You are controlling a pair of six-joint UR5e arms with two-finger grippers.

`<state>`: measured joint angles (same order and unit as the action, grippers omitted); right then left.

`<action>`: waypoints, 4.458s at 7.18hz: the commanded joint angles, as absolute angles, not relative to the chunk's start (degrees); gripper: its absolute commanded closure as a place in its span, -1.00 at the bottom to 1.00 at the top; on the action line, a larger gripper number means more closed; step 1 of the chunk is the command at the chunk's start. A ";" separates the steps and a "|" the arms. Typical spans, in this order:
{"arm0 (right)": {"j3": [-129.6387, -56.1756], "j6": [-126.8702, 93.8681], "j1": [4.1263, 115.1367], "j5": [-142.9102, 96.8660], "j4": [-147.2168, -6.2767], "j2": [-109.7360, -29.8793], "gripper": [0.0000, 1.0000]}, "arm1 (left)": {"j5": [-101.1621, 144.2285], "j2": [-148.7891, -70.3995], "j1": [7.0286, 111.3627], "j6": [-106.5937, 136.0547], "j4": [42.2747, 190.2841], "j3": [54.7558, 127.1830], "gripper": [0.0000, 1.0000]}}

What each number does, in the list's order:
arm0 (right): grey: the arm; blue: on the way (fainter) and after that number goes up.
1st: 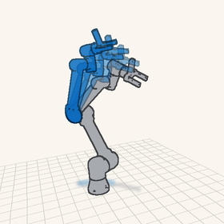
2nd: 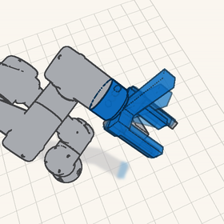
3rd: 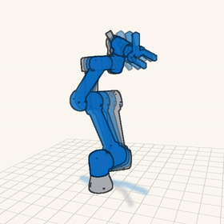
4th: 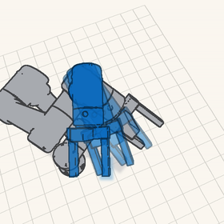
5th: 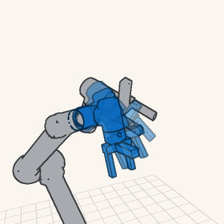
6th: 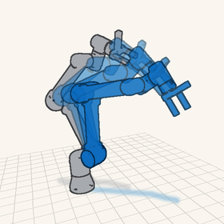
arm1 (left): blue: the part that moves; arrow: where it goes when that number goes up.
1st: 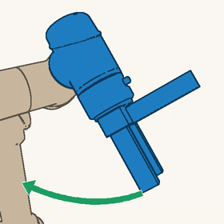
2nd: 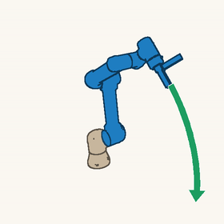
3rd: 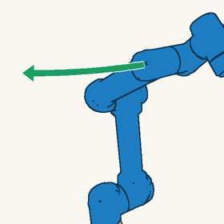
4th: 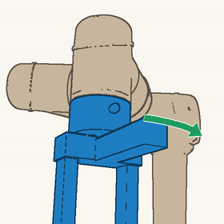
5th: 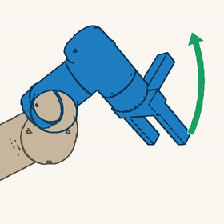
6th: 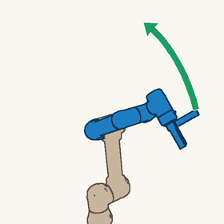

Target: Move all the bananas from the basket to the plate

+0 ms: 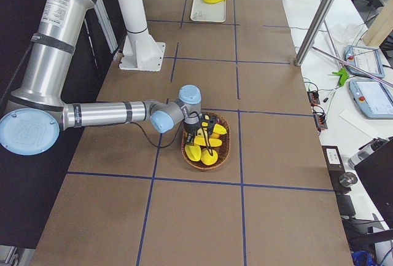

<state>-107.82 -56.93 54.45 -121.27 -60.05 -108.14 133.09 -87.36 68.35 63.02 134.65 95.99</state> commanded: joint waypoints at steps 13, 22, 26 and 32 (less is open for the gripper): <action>-112.15 -47.31 54.00 -120.85 -61.17 -85.73 1.00 | 133.24 -97.45 62.07 75.09 140.71 97.12 -1.00; -112.24 -58.71 28.24 -92.75 -82.93 -58.66 1.00 | 131.23 -123.19 49.68 117.40 127.76 96.06 -1.00; -110.13 -68.00 24.52 -88.51 -89.44 -50.38 1.00 | 117.95 -126.56 40.18 124.27 127.00 96.06 -0.99; -110.30 -68.55 23.82 -88.51 -90.00 -49.75 1.00 | 112.94 -128.58 37.18 126.56 127.09 94.22 0.15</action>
